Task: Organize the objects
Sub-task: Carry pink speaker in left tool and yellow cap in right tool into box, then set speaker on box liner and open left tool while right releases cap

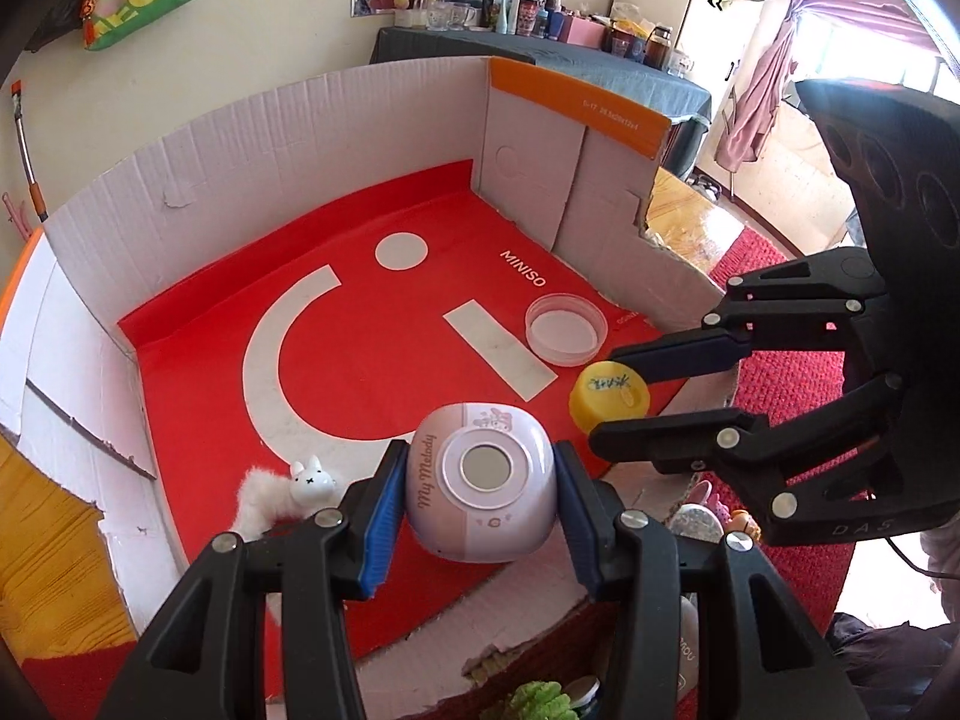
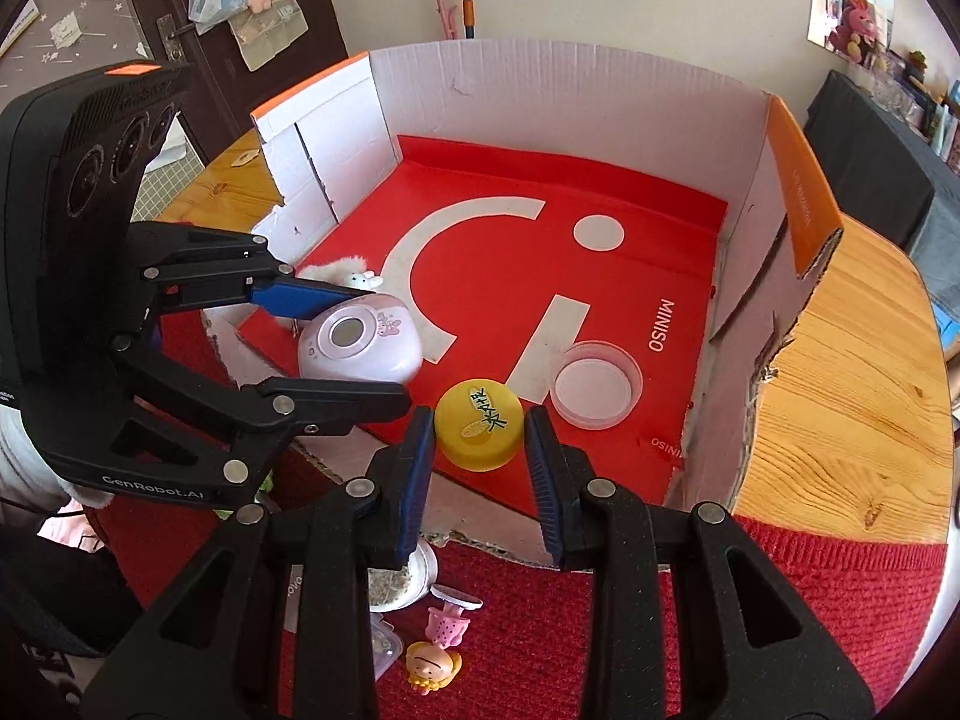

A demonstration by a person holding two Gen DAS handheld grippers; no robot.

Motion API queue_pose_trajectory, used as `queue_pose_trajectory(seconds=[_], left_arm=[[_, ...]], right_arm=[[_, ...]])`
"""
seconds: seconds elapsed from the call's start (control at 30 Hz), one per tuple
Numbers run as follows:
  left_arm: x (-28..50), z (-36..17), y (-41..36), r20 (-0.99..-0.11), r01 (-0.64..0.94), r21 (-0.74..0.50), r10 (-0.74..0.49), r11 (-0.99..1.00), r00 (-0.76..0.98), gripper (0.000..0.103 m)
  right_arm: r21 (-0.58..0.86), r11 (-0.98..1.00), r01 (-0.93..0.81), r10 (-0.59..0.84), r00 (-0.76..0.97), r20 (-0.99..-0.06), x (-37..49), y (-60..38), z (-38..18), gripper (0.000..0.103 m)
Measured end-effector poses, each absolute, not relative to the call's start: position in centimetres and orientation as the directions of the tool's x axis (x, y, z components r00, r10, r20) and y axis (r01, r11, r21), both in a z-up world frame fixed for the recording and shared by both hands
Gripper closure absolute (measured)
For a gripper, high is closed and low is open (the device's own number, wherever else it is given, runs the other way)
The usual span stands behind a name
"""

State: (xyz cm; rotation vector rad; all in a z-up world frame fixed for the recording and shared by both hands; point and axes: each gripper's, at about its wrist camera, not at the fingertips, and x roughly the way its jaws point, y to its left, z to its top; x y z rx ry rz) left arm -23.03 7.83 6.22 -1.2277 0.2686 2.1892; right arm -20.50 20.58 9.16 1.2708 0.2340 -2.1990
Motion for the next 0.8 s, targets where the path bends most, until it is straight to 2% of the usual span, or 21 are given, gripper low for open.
queue_pose_trajectory(seconds=[0.3, 0.8], left_arm=[[-24.0, 4.9, 8.4, -0.852, -0.603, -0.119, 0.393, -0.789, -0.346, 0.054], [-24.4, 4.7, 8.7, -0.861, -0.614, -0.113, 0.385, -0.781, -0.332, 0.054]], right_arm=[[0.126, -0.806, 0.578, -0.366, -0.320, -0.874, -21.2, 20.3, 8.3, 0.074], [0.211, -0.807, 0.552, -0.382, -0.214, -0.899, -22.8, 20.9, 8.0, 0.073]])
